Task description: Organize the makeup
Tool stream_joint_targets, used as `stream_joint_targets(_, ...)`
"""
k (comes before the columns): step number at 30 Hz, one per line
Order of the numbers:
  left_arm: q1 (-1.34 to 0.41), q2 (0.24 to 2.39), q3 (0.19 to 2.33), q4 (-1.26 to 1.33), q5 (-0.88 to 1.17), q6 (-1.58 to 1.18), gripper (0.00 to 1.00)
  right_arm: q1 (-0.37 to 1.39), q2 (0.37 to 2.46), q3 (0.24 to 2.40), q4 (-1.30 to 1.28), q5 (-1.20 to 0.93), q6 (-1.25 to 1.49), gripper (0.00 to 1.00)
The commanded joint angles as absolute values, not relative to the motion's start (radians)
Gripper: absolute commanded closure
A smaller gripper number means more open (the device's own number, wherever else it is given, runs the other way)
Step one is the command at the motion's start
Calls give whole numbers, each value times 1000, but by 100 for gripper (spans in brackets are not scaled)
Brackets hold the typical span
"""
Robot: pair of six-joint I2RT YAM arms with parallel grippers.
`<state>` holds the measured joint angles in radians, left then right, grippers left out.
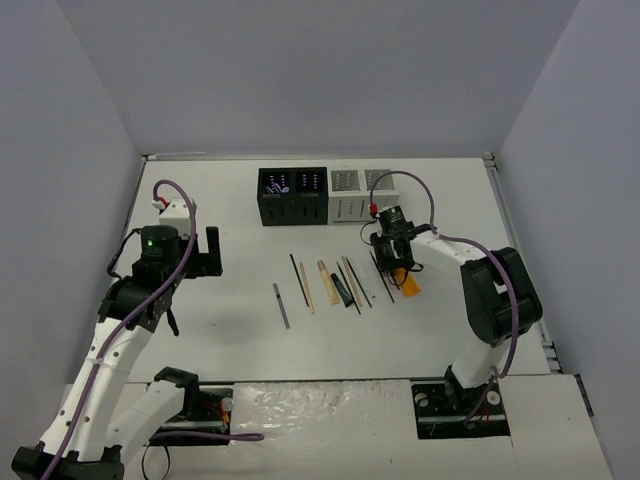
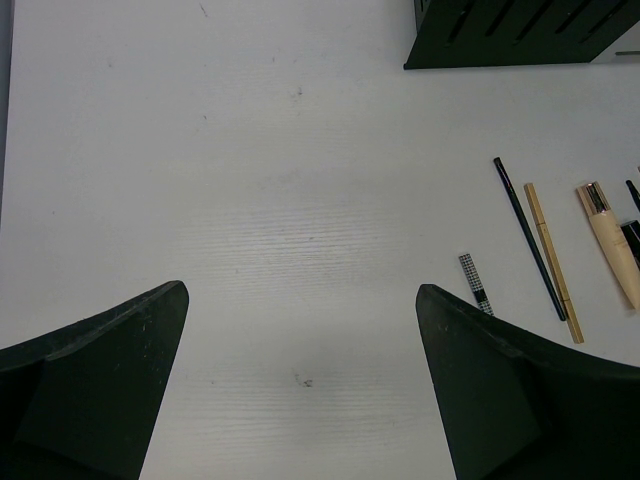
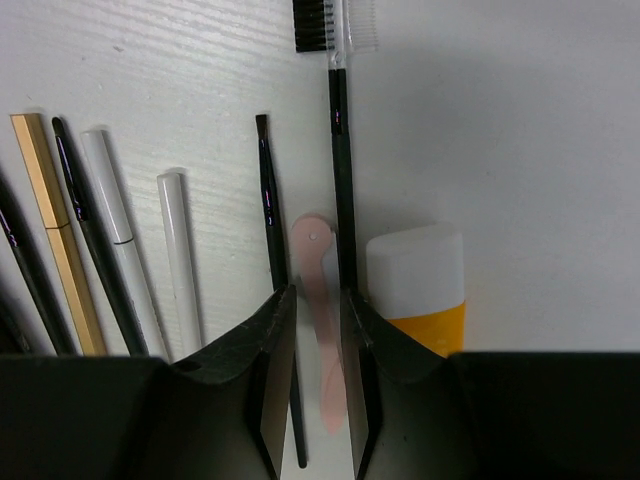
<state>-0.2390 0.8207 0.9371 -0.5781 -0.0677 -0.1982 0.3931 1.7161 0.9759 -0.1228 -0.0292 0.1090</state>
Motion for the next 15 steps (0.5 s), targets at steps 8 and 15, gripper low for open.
stream_joint_targets(8, -230, 817, 968, -526, -58, -202, 3, 393, 1726, 999, -117, -4, 100, 74)
stream_joint_targets(15, -230, 817, 968, -527, -60, -202, 3, 404, 1730, 996, -117, -3, 105, 75)
